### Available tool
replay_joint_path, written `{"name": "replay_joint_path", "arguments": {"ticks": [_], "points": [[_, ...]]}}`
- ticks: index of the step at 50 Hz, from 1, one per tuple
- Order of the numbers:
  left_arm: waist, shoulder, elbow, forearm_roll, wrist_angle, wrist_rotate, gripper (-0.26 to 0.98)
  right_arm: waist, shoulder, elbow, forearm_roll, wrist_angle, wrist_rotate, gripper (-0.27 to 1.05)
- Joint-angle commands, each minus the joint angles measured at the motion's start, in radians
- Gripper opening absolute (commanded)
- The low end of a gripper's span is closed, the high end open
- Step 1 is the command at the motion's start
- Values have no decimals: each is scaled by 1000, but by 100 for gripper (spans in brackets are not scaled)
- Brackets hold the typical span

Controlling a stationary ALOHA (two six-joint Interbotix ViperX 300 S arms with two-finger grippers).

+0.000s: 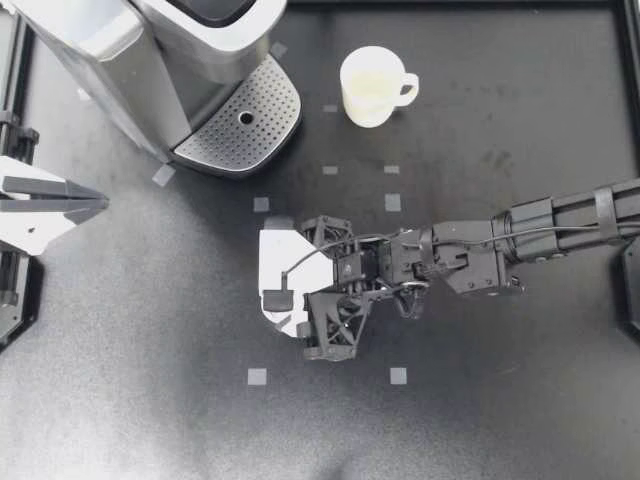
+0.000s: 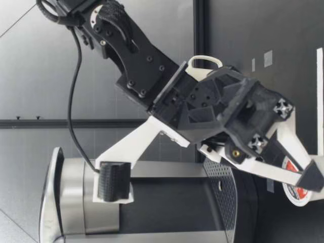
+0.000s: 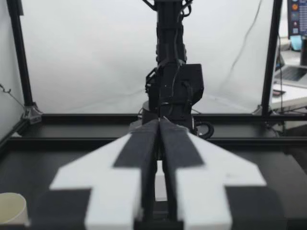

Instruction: Place the coffee capsule inside the capsule container, then place the cup onto the center of the cup tray.

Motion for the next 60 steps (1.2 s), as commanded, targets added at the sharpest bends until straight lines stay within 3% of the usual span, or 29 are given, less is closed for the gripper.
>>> {"name": "replay_joint_path", "arguments": {"ticks": [1, 15, 22, 32, 38, 50, 55, 60], "points": [[2, 5, -14, 2, -5, -2, 13, -8, -32, -20, -2, -3, 3, 56], [6, 89, -63, 0, 9, -15, 13, -6, -156, 14, -2, -12, -5, 56], [41, 181, -167, -6, 184, -23, 13, -6, -264, 95, 2, -100, 6, 56], [109, 296, -371, -5, 517, -20, 13, -6, -385, 261, 17, -330, 28, 56], [130, 356, -545, 20, 834, -12, 13, -3, -446, 364, 17, -503, 35, 56], [130, 540, -888, 155, 1341, -29, 13, -3, -506, 499, 17, -681, 34, 56], [126, 657, -989, 216, 1485, -29, 13, -3, -528, 525, 17, -699, 31, 56], [97, 752, -1062, 322, 1585, -35, 13, -3, -546, 545, 18, -698, 34, 56]]}}
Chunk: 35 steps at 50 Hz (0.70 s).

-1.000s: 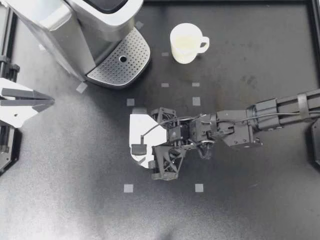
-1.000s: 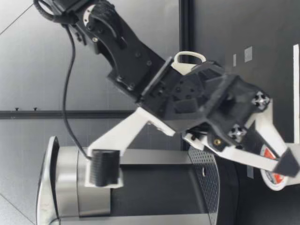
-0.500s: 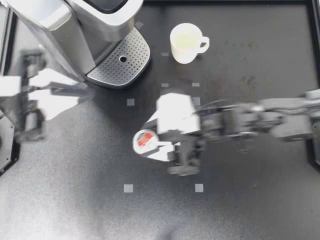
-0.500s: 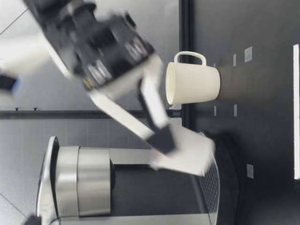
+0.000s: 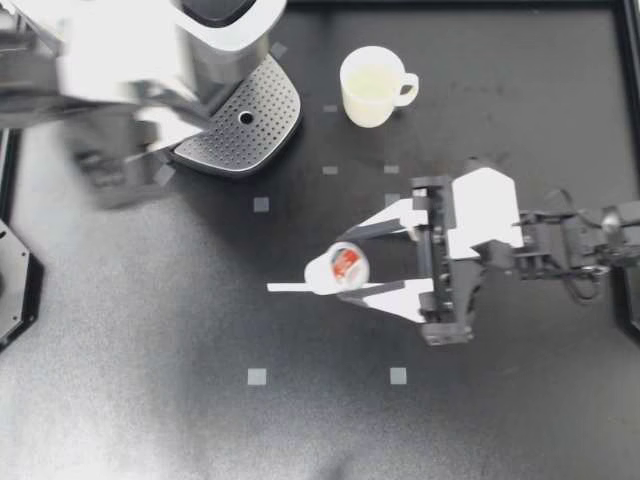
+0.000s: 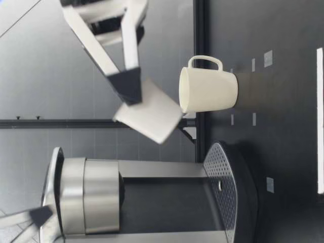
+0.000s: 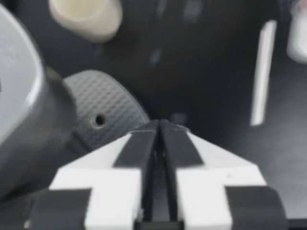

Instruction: Place the coffee capsule inside the capsule container, then place the cup onto the center of the cup tray.

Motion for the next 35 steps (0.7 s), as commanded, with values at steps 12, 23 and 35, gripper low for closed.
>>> {"name": "replay_joint_path", "arguments": {"ticks": [12, 23, 35], "points": [[-161, 149, -135, 468, 176, -187, 13, -21, -86, 52, 20, -18, -3, 56], [-290, 258, -112, 793, 327, -321, 13, -54, -121, 94, 15, -29, -17, 56], [-328, 383, -94, 980, 425, -357, 13, -58, -140, 112, 15, -43, -23, 56]]}}
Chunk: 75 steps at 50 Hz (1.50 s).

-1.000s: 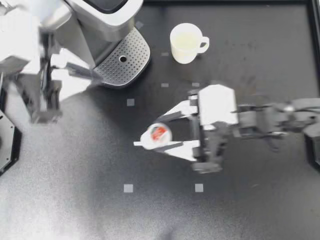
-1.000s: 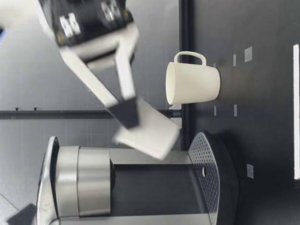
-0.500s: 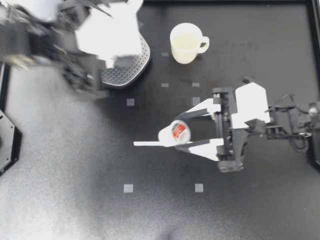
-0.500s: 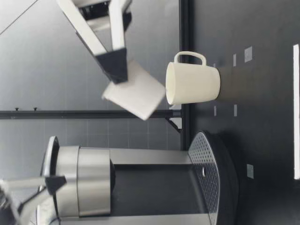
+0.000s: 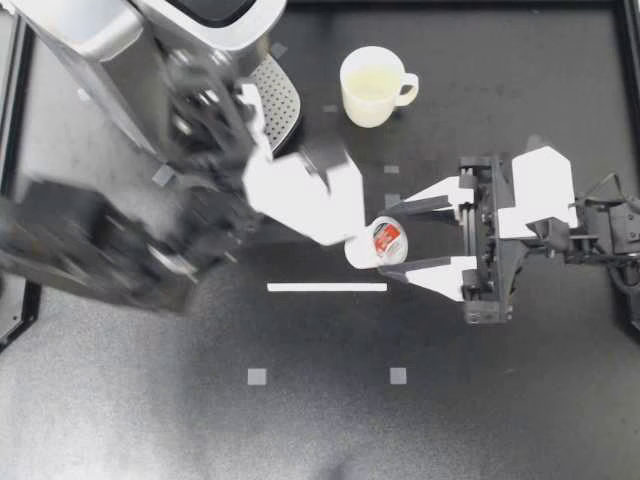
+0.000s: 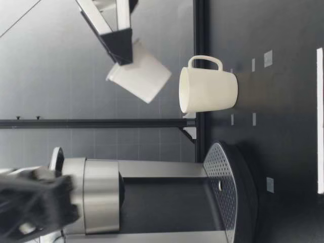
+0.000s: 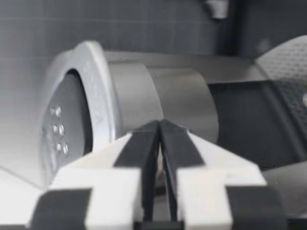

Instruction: Place the coffee capsule inside the capsule container, then place the cup onto the center of the cup tray.

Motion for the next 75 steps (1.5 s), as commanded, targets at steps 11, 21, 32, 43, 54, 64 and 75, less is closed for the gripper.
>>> {"name": "replay_joint_path", "arguments": {"ticks": [11, 21, 32, 43, 54, 64, 75], "points": [[-8, 44, 31, 158, 46, -64, 13, -8, -14, 0, -2, -12, 0, 56], [-8, 44, 101, 256, 55, -117, 13, -8, -23, 8, -2, -12, -2, 56], [-8, 46, 193, 337, 44, -120, 13, -8, -23, 8, -2, -12, -2, 56], [8, 32, 224, 379, 23, -133, 13, -6, -20, 5, -2, -12, 0, 56], [26, 32, 252, 414, 12, -141, 13, -6, -23, 8, -2, -12, 0, 56], [40, 20, 255, 439, 15, -141, 13, -8, -17, 8, -2, -12, -2, 56], [61, -8, 268, 456, 15, -140, 13, -8, -18, 8, -2, -11, 0, 56]]}}
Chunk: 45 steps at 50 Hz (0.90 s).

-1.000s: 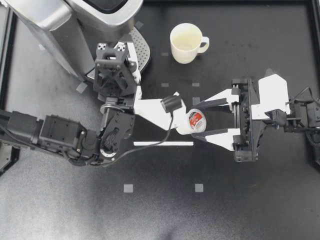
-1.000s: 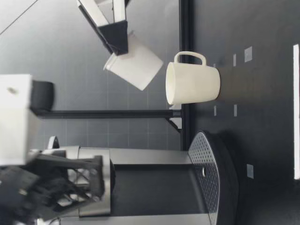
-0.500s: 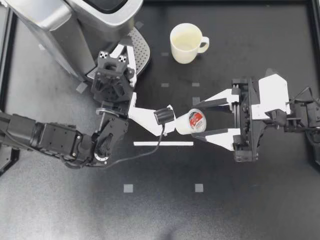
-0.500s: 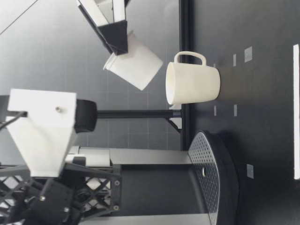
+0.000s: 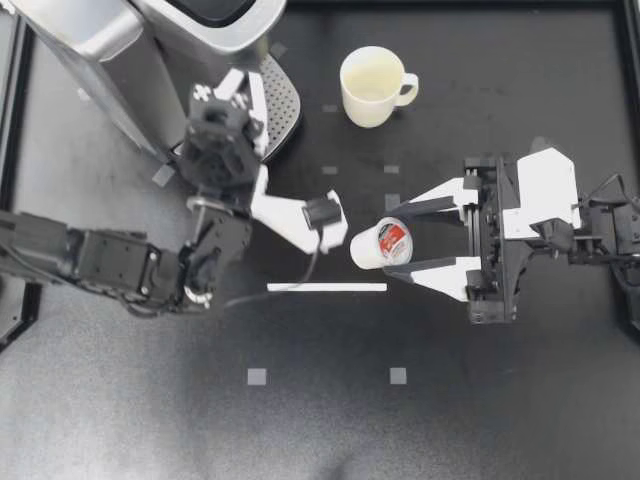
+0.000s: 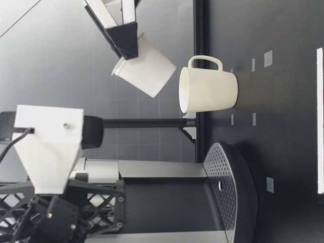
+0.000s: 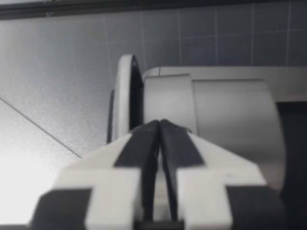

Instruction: Place the coffee capsule inside the capsule container, then place the cup onto the center of the cup tray.

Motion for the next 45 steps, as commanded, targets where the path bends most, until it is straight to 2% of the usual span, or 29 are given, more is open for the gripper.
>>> {"name": "replay_joint_path", "arguments": {"ticks": [1, 13, 24, 31, 45], "points": [[6, -46, -9, 17, 6, -2, 13, -6, -17, -9, -2, -11, 0, 56], [31, -72, 2, 38, 9, 2, 13, -6, -21, -9, -2, -11, 2, 56], [31, -120, -11, 118, 44, 12, 13, -5, -21, -11, -2, -11, 3, 56], [37, -143, -9, 124, 38, 11, 13, -5, -21, -12, -2, -11, 3, 56], [92, -195, 0, 124, -21, -9, 13, -5, -28, -12, -2, -11, 12, 56]]}}
